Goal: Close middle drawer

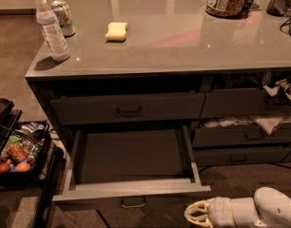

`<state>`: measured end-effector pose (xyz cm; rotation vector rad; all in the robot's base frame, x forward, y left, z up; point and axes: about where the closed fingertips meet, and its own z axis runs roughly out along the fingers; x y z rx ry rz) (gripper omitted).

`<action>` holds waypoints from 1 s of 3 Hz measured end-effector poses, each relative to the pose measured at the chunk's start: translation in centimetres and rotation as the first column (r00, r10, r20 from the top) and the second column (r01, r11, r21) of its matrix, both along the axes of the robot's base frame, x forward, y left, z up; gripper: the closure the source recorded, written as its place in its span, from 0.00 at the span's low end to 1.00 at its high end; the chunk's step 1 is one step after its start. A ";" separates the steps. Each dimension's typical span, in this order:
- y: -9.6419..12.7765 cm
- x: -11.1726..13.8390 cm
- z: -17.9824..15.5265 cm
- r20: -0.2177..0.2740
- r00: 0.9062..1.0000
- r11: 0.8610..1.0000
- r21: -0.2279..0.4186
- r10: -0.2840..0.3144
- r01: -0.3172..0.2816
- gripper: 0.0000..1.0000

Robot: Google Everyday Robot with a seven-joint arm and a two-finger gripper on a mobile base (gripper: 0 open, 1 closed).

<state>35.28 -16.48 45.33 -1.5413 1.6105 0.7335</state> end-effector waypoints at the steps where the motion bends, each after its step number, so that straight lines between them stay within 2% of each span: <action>1: 0.2 1.2 -0.4 0.055 0.998 0.999 0.017 -0.030 0.029 1.00; 2: -0.3 3.5 -1.0 0.135 0.986 0.995 0.036 -0.099 0.095 1.00; 3: -0.5 5.2 -1.7 0.191 0.971 0.989 0.037 -0.145 0.140 1.00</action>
Offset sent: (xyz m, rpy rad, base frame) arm 0.0628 -0.0163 -0.0164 0.0379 -0.2440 -0.1940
